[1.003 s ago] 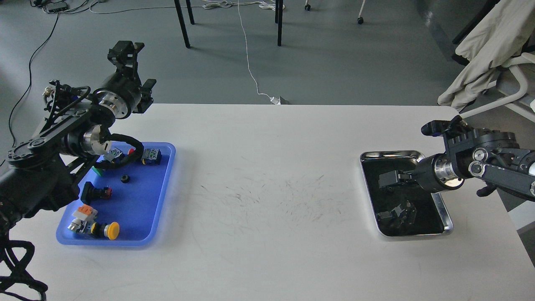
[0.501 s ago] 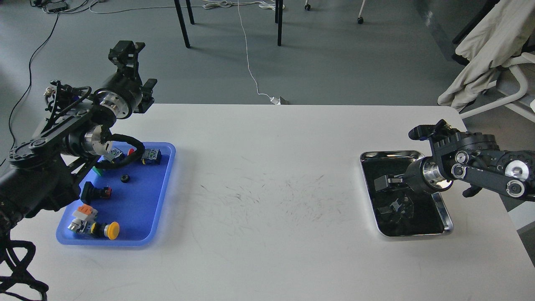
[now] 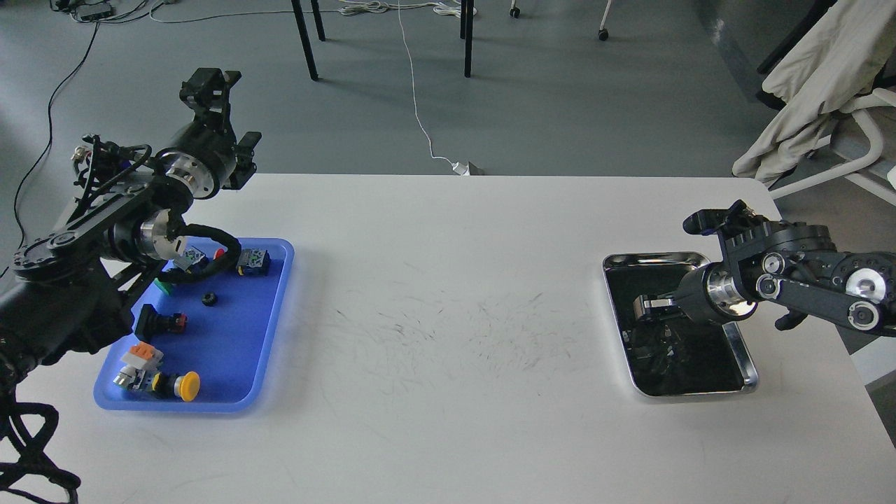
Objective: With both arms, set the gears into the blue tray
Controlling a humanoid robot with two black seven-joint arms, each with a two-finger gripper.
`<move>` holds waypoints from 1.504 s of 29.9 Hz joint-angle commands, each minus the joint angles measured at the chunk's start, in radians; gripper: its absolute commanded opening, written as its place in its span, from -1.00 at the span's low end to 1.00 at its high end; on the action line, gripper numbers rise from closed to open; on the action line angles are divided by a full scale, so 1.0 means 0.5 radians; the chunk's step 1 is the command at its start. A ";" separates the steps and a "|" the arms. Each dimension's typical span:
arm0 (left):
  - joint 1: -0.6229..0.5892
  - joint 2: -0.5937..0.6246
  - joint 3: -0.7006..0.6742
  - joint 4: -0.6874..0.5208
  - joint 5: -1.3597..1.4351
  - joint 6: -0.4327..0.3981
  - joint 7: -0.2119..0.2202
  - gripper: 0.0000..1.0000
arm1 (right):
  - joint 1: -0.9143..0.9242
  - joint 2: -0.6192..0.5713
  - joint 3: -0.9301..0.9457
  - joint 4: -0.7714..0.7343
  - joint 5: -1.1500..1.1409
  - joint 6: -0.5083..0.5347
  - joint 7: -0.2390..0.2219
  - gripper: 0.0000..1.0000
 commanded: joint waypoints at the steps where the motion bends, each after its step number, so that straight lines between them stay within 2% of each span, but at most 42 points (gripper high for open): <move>1: 0.000 0.003 0.000 0.003 0.000 0.000 0.000 0.95 | 0.040 -0.020 0.003 0.017 0.005 0.000 0.022 -0.79; 3: -0.003 0.003 0.000 0.006 0.000 0.000 0.000 0.95 | 0.107 -0.047 0.003 0.054 0.018 0.000 0.037 -0.93; 7: 0.000 0.003 0.000 0.006 0.000 0.000 0.000 0.95 | 0.319 -0.173 0.012 0.244 0.079 0.000 0.040 -0.96; 12: -0.003 0.003 0.000 0.009 0.000 0.000 0.000 0.95 | 0.488 -0.149 0.064 0.361 0.422 0.000 0.086 -0.96; 15: -0.006 0.003 -0.003 0.015 0.000 0.000 0.000 0.95 | 0.473 0.037 0.091 0.407 0.585 -0.124 0.175 -0.96; 25: -0.009 0.000 -0.003 0.018 0.000 0.006 0.003 0.95 | 0.114 0.774 0.110 0.152 0.647 -0.661 0.243 -0.95; 32: -0.021 0.000 0.000 0.021 0.000 0.006 0.003 0.95 | -0.009 1.158 0.180 -0.004 0.692 -0.796 0.292 -0.96; 40: -0.021 0.006 -0.003 0.021 0.000 0.003 0.003 0.95 | -0.174 1.176 0.245 -0.164 0.843 -0.843 0.301 -0.95; 45: -0.021 0.024 0.000 0.021 0.003 0.000 0.003 0.95 | -0.248 1.176 0.309 -0.186 0.843 -0.855 0.347 -0.95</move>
